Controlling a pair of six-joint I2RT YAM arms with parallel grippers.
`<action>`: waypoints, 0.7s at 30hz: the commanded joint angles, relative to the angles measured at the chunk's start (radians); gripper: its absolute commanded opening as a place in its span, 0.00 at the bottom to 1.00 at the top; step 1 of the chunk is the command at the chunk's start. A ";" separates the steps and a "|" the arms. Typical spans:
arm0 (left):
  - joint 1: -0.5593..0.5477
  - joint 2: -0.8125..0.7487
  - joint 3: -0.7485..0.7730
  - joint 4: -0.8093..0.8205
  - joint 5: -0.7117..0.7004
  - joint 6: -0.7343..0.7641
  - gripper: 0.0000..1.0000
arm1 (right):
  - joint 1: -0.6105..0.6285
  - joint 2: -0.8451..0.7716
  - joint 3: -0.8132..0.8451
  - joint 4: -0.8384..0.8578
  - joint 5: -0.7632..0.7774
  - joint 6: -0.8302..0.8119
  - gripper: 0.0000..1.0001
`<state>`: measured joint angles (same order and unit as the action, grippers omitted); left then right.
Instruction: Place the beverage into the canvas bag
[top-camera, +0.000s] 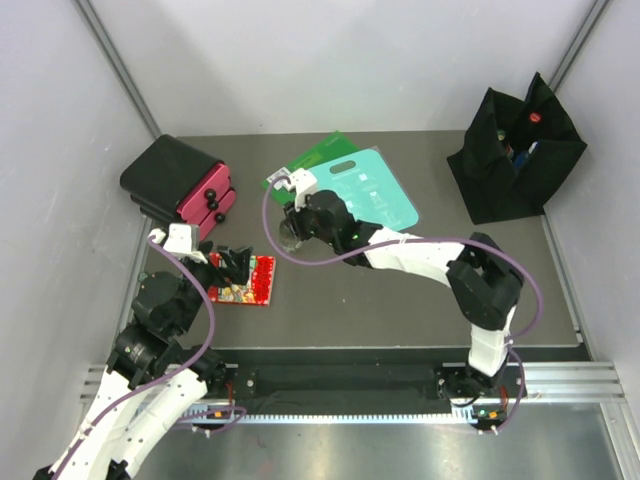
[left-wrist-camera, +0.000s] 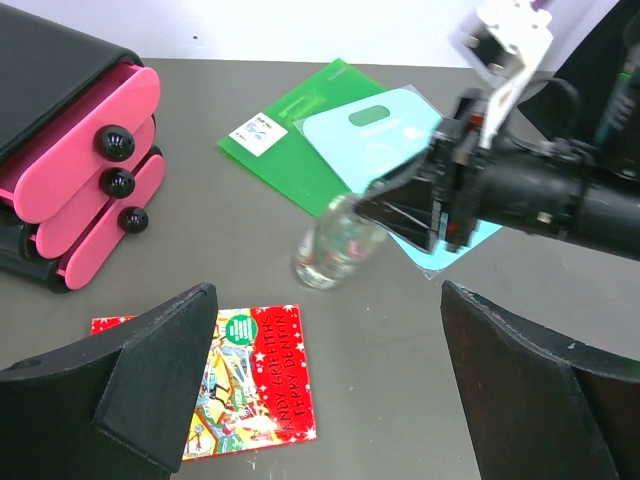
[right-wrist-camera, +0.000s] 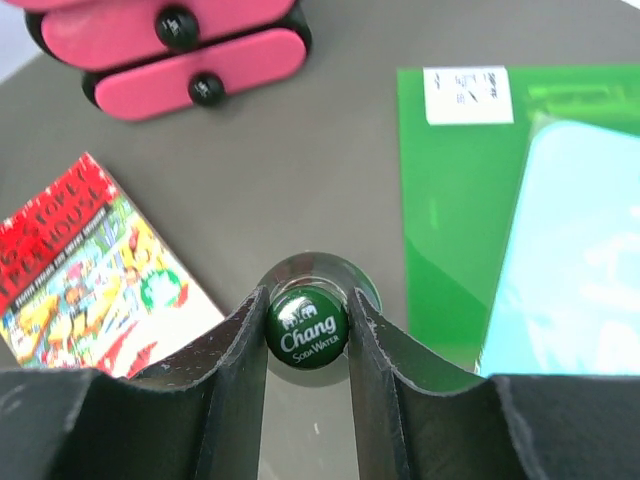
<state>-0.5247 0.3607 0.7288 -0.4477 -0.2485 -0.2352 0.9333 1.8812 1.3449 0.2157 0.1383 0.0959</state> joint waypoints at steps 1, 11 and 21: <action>-0.001 0.011 0.000 0.060 -0.003 0.007 0.97 | 0.015 -0.128 -0.056 0.037 0.044 -0.007 0.00; -0.001 0.011 0.001 0.055 -0.006 0.005 0.97 | 0.025 -0.185 -0.108 -0.013 0.066 0.002 0.00; -0.001 0.020 0.001 0.056 -0.002 0.005 0.97 | 0.024 -0.154 -0.181 0.051 0.043 0.031 0.42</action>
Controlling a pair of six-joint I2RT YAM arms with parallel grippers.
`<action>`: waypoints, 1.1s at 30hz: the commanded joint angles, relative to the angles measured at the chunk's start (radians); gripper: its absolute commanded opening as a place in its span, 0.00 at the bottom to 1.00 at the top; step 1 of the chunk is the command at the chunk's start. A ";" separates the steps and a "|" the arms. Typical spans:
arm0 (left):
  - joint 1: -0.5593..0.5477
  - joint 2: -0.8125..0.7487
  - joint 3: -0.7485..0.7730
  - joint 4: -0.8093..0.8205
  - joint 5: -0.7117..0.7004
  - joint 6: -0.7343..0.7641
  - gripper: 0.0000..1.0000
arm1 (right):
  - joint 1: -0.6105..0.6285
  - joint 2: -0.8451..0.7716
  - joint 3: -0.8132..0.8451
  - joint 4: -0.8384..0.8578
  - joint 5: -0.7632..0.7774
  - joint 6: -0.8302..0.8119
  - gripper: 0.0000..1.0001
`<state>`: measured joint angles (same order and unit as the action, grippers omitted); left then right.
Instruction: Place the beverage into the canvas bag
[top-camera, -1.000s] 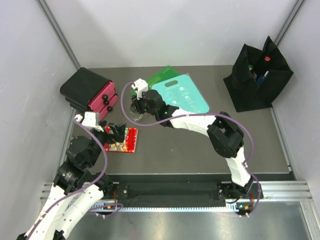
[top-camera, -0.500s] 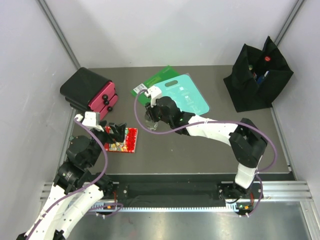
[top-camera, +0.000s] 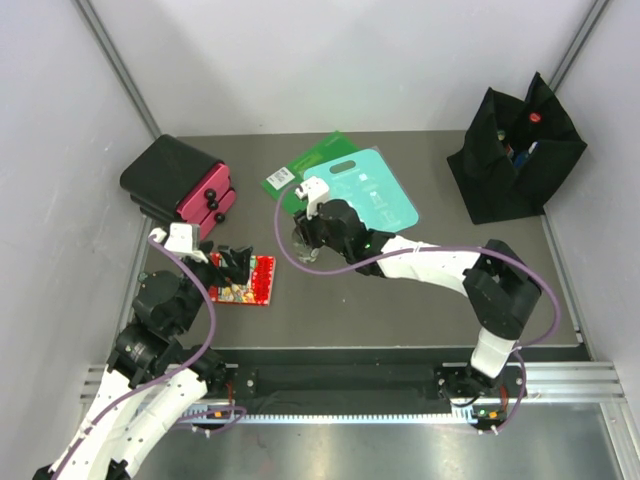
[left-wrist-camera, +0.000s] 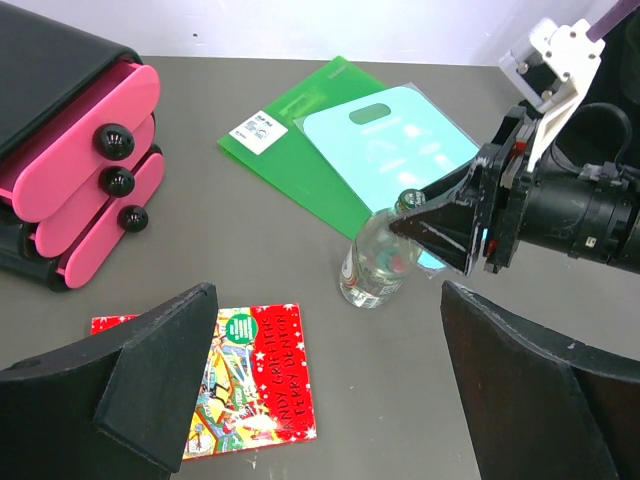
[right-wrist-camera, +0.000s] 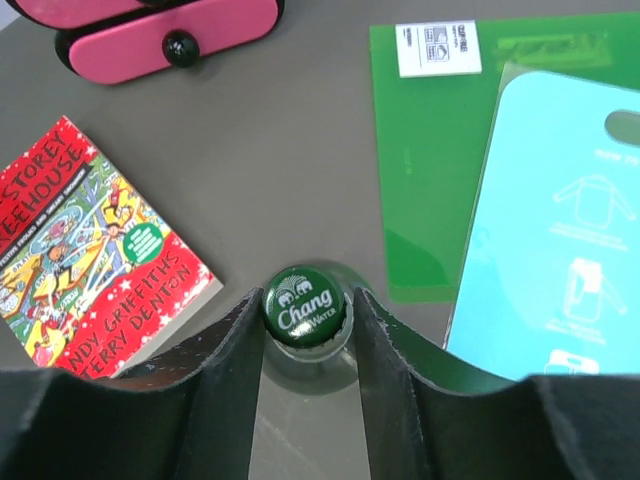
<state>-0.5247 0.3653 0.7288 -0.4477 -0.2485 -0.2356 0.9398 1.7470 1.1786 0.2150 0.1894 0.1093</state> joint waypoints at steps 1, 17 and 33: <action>-0.001 0.015 0.001 0.055 0.000 0.005 0.97 | 0.016 -0.014 -0.014 0.060 -0.013 0.017 0.44; -0.001 0.024 0.000 0.055 -0.002 0.007 0.97 | 0.001 0.097 0.013 0.143 -0.039 0.029 0.50; 0.000 0.031 0.001 0.056 0.003 0.007 0.97 | -0.010 0.102 0.023 0.132 -0.025 0.000 0.00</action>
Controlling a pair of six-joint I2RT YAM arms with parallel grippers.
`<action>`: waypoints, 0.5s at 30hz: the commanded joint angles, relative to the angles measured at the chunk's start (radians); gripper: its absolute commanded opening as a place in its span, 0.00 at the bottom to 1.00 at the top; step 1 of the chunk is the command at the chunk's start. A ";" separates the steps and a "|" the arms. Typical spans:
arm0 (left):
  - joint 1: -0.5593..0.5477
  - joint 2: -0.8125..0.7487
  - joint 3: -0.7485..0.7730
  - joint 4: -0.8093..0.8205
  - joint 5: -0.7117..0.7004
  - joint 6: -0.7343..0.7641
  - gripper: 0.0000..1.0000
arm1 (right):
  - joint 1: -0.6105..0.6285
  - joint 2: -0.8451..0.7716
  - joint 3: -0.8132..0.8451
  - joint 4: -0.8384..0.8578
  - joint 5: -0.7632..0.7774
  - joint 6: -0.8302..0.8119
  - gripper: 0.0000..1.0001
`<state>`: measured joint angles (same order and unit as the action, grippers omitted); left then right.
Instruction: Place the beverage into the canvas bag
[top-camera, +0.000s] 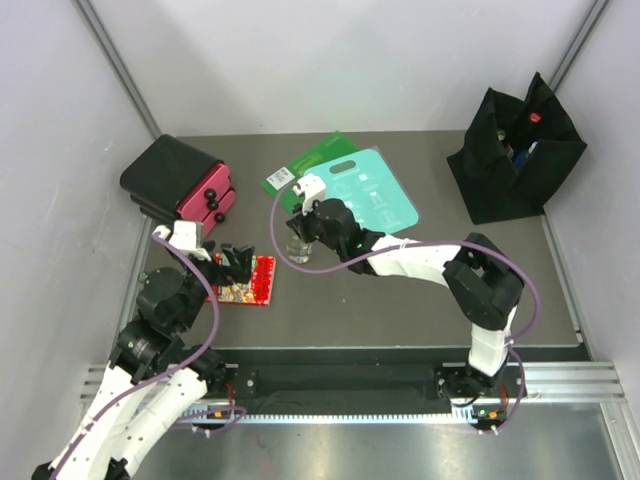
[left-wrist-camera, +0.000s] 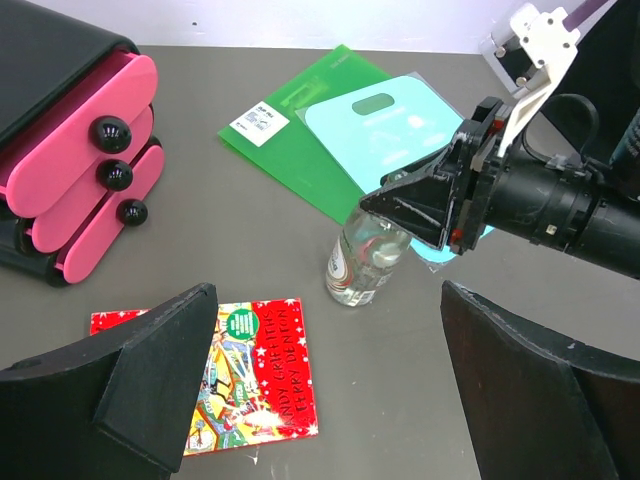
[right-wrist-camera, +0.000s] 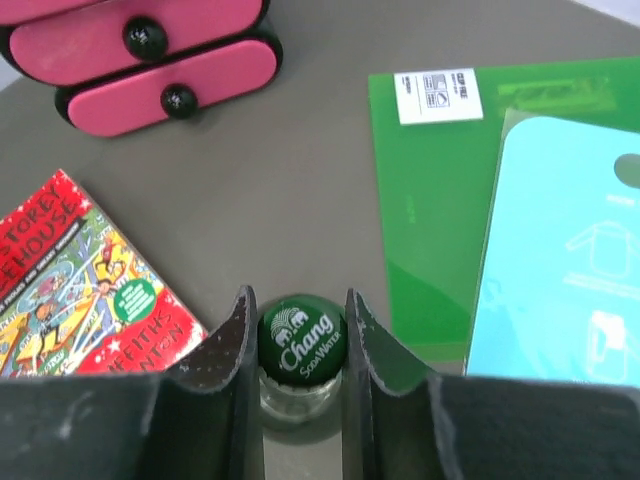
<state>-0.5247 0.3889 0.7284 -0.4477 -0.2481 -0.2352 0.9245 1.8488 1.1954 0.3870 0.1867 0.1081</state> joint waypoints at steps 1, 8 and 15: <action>-0.001 0.005 0.002 0.056 0.003 0.007 0.97 | 0.004 -0.029 0.004 -0.046 -0.026 -0.007 0.00; -0.001 0.008 0.002 0.056 0.003 0.007 0.97 | -0.006 -0.158 0.036 -0.158 -0.026 -0.041 0.00; 0.000 -0.002 0.000 0.052 0.000 0.007 0.97 | -0.041 -0.273 0.061 -0.292 0.013 -0.048 0.00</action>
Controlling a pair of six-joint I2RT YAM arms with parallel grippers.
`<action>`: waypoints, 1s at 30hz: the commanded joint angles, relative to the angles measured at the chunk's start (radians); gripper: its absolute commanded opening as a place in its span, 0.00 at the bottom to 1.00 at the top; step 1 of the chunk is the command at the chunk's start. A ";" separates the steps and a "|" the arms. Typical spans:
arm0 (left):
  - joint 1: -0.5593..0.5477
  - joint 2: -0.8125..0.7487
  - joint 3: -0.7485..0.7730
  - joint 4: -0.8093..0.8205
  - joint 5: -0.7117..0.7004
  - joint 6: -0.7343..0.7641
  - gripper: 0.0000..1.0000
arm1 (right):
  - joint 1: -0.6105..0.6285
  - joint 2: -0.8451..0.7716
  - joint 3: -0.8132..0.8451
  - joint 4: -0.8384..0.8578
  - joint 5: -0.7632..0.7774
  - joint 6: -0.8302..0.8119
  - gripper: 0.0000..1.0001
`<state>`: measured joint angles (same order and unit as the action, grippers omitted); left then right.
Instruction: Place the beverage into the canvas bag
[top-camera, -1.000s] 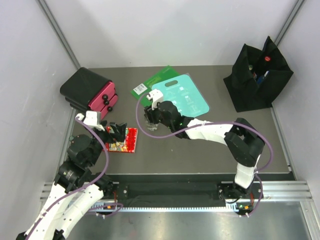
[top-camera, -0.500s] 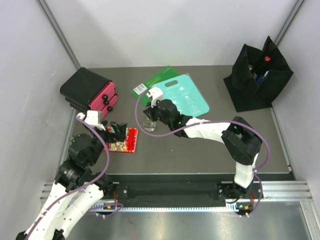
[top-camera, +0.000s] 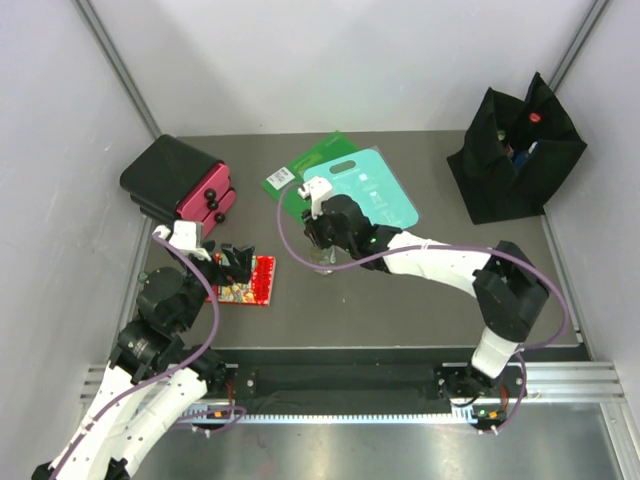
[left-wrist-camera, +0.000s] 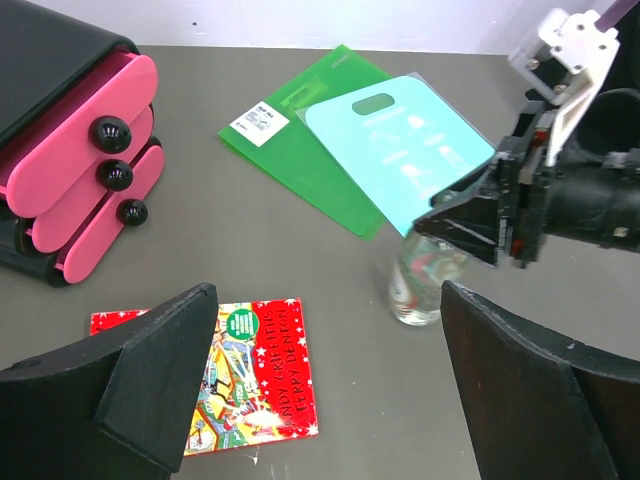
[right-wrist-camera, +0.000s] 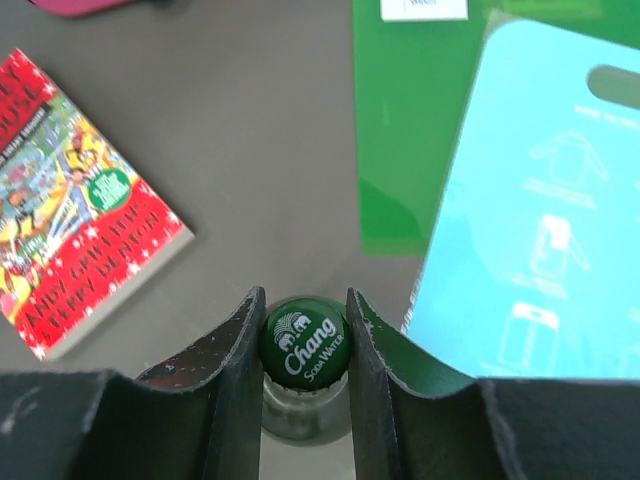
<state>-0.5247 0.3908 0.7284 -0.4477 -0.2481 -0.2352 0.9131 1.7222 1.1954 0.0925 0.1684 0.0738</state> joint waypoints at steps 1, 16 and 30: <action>-0.001 -0.003 0.000 0.052 0.000 0.007 0.97 | -0.037 -0.174 0.069 -0.016 0.036 -0.019 0.00; 0.000 0.045 0.003 0.050 0.027 0.013 0.97 | -0.400 -0.311 0.337 -0.336 0.017 -0.097 0.00; 0.000 0.083 0.005 0.044 0.050 0.016 0.98 | -0.735 -0.219 0.717 -0.372 -0.059 -0.134 0.00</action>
<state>-0.5247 0.4694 0.7284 -0.4484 -0.2150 -0.2325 0.2253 1.5150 1.7901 -0.4229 0.1562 -0.0414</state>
